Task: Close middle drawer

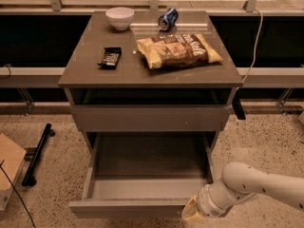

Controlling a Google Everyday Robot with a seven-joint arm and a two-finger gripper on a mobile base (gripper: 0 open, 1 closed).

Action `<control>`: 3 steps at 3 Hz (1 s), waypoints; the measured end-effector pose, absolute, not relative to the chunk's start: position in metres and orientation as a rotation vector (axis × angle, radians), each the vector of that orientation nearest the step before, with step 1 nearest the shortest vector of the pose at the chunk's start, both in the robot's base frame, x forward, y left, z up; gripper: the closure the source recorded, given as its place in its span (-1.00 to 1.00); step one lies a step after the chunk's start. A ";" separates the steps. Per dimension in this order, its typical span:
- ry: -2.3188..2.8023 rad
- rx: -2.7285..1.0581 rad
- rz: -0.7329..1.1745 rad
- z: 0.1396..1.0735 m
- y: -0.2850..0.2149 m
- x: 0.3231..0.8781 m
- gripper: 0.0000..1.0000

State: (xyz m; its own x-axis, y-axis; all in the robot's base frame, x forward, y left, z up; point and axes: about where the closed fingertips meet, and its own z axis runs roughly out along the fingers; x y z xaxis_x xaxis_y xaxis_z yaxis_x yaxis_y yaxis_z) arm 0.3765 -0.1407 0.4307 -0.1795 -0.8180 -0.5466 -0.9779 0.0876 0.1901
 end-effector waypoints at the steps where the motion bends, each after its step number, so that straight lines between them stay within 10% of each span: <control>1: 2.107 -1.729 0.772 0.418 -0.149 0.383 1.00; 3: 2.060 -1.739 0.704 0.412 -0.143 0.401 1.00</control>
Offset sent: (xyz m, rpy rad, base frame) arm 0.0067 -0.0083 -0.0128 0.0106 0.0194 -0.0433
